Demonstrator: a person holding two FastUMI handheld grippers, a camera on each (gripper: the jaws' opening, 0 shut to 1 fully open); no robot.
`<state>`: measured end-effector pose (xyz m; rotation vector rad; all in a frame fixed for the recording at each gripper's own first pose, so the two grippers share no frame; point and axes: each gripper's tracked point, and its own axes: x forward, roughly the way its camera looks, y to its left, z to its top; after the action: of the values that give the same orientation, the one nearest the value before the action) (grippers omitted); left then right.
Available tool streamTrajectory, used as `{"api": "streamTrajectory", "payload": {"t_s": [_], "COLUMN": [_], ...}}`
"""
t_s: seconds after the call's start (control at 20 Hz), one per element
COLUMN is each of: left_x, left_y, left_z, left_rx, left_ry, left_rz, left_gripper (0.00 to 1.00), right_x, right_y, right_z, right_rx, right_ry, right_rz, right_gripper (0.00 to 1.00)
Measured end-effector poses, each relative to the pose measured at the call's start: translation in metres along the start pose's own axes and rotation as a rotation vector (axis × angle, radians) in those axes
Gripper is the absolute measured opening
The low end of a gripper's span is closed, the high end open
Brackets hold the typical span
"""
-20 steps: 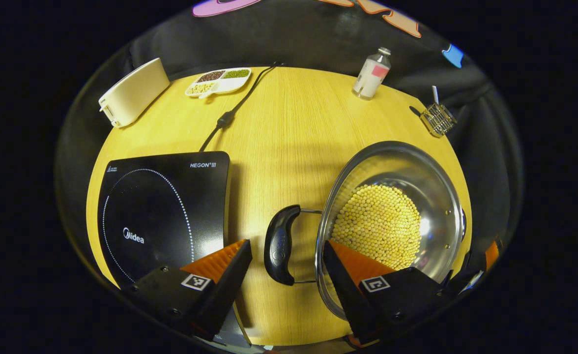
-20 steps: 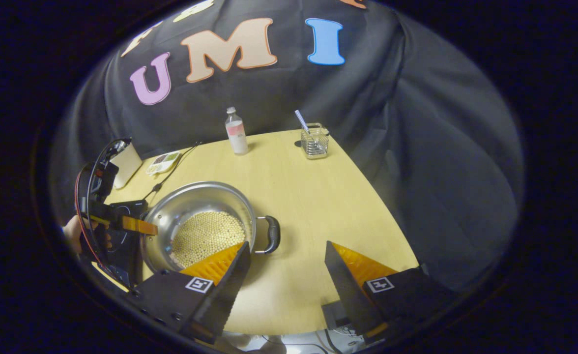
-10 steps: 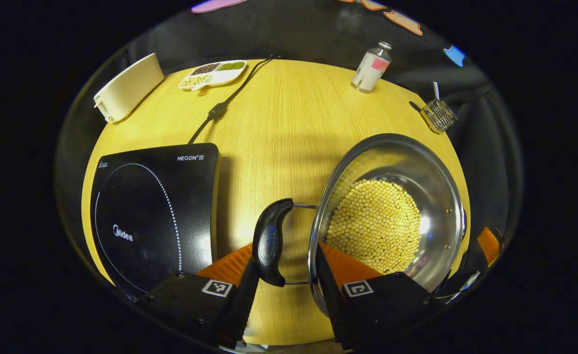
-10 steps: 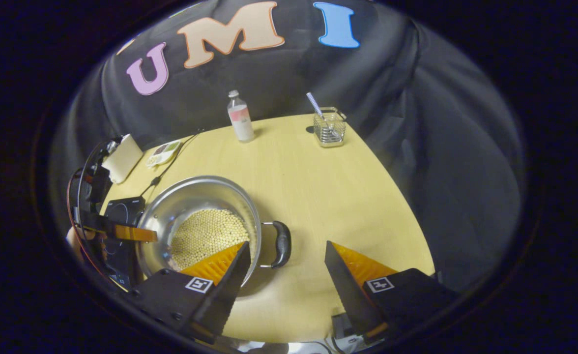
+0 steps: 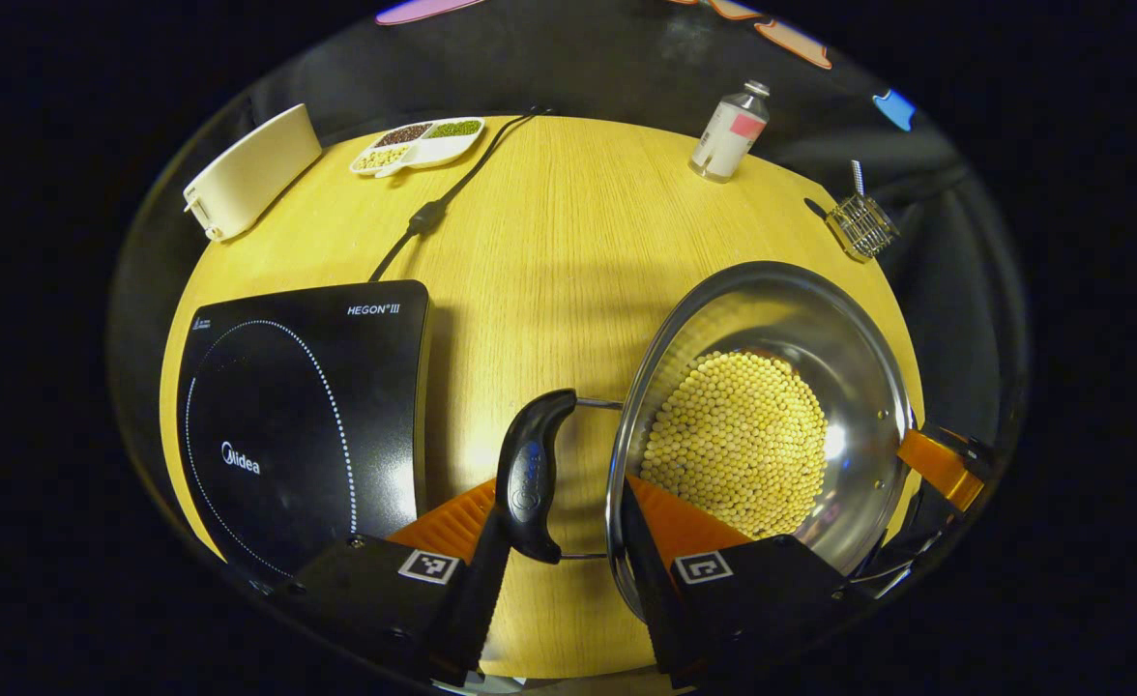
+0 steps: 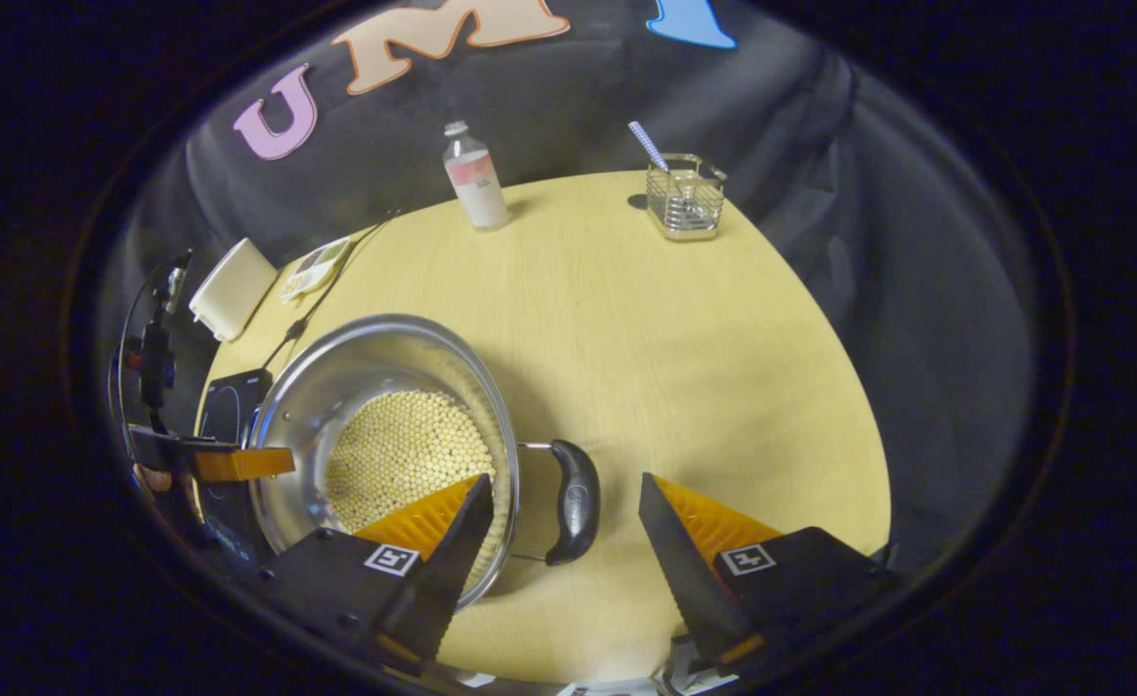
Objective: First push the handle of the pot to place it horizontally, then grasp the pot with both hands and set it on the induction cooktop.
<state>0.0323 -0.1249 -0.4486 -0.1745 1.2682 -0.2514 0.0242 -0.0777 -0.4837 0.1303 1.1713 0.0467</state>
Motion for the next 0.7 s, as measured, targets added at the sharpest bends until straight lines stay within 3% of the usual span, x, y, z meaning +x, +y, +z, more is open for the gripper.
{"api": "streamTrajectory", "payload": {"t_s": [0.45, 0.65, 0.7], "left_x": [0.000, 0.002, 0.004], "left_y": [0.001, 0.001, 0.001], "left_z": [0.000, -0.001, -0.003], "left_rx": [-0.001, -0.009, -0.015], "left_ry": [-0.005, -0.003, 0.002], "left_rz": [-0.002, -0.009, -0.009], "left_gripper": [0.67, 0.67, 0.69], "right_x": [0.033, 0.042, 0.044], "right_y": [0.009, 0.009, 0.009], "right_z": [-0.018, -0.028, -0.032], "right_rx": [0.079, 0.120, 0.131], "right_ry": [0.122, 0.169, 0.189], "right_rz": [0.027, 0.032, 0.033], "right_gripper": [0.97, 0.92, 0.95]}}
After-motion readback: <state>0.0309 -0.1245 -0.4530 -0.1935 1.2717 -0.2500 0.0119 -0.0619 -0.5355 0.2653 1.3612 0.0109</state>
